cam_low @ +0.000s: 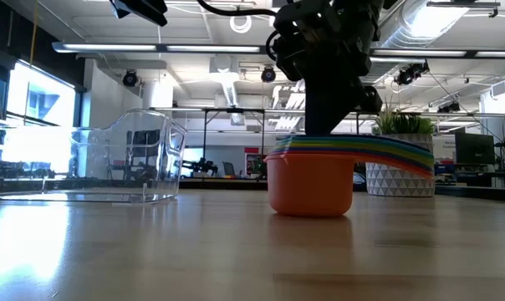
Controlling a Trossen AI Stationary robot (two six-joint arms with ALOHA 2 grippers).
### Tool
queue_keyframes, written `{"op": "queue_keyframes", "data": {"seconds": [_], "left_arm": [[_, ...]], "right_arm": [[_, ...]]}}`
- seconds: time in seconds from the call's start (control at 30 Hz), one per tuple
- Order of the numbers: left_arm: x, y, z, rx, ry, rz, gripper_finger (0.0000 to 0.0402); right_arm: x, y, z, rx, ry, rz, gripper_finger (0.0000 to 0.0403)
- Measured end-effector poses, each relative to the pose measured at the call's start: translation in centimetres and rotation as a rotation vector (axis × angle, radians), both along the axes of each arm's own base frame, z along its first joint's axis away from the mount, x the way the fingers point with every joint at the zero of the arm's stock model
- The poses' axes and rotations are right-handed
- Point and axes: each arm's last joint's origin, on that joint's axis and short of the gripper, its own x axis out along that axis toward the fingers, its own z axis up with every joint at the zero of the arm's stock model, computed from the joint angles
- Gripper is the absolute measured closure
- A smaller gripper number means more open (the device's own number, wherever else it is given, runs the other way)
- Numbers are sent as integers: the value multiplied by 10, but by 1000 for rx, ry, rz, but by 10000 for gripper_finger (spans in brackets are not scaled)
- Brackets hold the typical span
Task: Nest measuring cups in basket
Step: Stack the dark blue measuring cup into the light blue stacked measuring cups, then put the measuring cups on the transparent bin
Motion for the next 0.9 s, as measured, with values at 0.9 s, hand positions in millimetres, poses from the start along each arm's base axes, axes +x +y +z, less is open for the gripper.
{"op": "queue_keyframes", "data": {"seconds": [0.9], "left_arm": [[-2,0,0,51,16,-31,271]], "right_arm": [[-18,-9,34,-90,-70,-218,336]]}}
